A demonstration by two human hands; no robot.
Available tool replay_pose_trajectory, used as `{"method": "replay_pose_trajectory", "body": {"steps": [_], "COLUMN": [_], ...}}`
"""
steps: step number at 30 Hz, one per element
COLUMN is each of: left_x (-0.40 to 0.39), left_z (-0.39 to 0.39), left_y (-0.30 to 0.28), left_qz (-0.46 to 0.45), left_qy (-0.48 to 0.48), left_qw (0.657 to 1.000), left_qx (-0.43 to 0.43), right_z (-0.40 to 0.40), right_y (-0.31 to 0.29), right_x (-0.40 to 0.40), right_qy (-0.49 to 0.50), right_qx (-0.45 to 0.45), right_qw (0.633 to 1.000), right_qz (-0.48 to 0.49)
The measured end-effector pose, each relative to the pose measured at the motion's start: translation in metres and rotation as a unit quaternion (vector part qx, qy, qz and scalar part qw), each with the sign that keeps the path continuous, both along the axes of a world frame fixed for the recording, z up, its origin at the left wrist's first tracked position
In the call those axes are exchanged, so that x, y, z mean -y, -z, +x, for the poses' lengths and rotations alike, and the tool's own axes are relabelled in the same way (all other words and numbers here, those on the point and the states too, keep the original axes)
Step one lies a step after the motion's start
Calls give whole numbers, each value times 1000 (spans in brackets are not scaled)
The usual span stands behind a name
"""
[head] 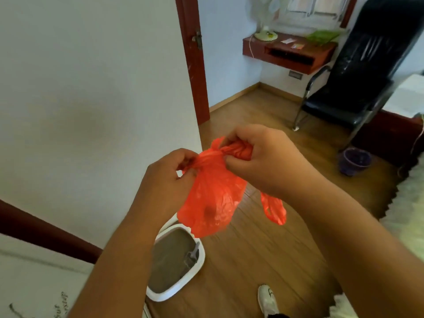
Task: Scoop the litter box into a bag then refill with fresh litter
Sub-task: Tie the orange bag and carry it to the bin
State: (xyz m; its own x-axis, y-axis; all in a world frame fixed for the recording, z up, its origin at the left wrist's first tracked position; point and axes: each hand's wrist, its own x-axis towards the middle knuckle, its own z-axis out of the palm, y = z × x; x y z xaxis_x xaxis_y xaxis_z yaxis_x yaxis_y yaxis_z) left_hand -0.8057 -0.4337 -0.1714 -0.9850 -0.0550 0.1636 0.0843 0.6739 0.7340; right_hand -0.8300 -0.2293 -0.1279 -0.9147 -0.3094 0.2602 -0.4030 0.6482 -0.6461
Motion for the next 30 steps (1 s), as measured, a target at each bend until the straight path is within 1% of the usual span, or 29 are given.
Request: {"method": "replay_pose_trajectory", "body": {"steps": [4, 8, 12, 19, 26, 30], "left_x": [-19, -46, -74, -133, -190, -223], "left_z": [-4, -12, -28, -74, -127, -156], "left_y": [5, 7, 10, 6, 3, 6], "left_qz": [-19, -15, -21, -23, -1, 13], "left_qy": [64, 129, 170, 219, 257, 292], "left_qw": [998, 991, 985, 975, 966, 956], "left_qx": [0, -1, 2, 8, 9, 23], "right_z": [22, 34, 34, 10, -27, -49], "right_y": [5, 11, 14, 16, 8, 2], "right_x": [-22, -48, -75, -127, -179, -209], "right_qy": [67, 126, 172, 232, 264, 274], "right_qx": [4, 13, 17, 25, 17, 28], "right_qw": [998, 992, 985, 972, 964, 961], "right_qz": [-6, -14, -20, -36, -22, 0]}}
